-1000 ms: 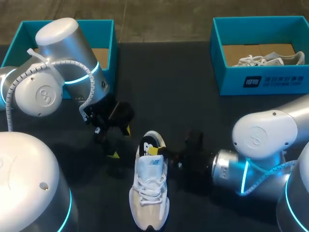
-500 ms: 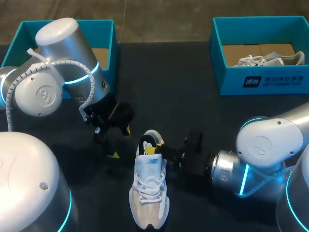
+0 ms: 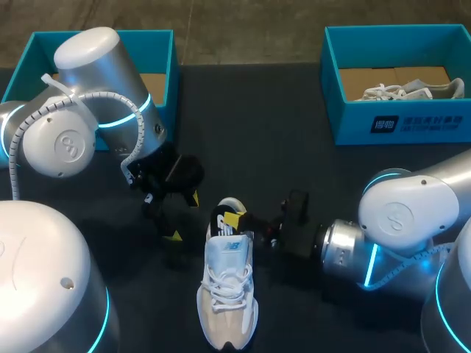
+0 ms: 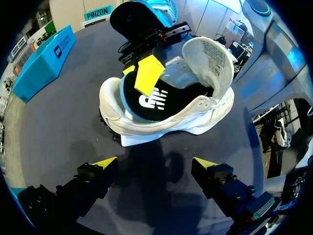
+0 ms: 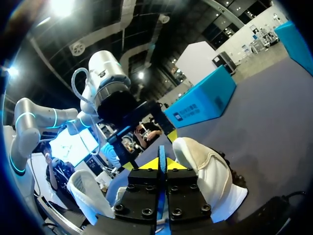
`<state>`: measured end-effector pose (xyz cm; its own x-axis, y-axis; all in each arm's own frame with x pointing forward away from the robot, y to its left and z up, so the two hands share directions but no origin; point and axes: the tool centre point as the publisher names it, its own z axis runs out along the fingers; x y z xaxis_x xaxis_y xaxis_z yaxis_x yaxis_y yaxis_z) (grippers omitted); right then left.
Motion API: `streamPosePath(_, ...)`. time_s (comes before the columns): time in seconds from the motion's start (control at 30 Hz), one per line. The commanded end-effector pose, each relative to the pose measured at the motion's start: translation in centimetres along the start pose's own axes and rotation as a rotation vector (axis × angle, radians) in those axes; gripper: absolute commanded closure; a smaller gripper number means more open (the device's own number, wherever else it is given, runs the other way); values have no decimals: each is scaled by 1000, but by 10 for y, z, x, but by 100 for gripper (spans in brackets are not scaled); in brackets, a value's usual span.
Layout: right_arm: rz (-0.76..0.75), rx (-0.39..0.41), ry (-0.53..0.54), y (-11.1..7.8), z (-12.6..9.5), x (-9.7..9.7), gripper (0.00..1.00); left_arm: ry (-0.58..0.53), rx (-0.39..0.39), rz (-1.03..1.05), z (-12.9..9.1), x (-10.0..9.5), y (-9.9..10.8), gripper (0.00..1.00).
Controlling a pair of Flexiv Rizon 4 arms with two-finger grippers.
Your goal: Take the shoe out of the shoebox, open the shoe tongue, remove and reinsert the insole, then place the shoe into the shoebox
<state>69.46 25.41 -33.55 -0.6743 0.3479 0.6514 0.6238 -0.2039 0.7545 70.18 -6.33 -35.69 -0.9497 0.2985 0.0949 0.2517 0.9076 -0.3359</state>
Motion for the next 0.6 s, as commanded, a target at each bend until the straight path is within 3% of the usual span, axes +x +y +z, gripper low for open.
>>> streamPosePath(0.03,18,-15,-2,-9,-6,-4,100,-3,0,-1,1,1,0,0)
streamPosePath(0.3,48,-17,-11,-25,-10,-4,100,-3,0,-1,1,1,0,0)
streamPosePath(0.5,45,-20,-5,-25,-10,0,100,-3,0,-1,1,1,0,0)
streamPosePath(0.53,37,-25,-2,-23,-10,2,83,-3,0,-1,1,1,0,0)
streamPosePath(0.6,18,-33,5,-19,-11,5,68,-3,0,-1,1,1,0,0)
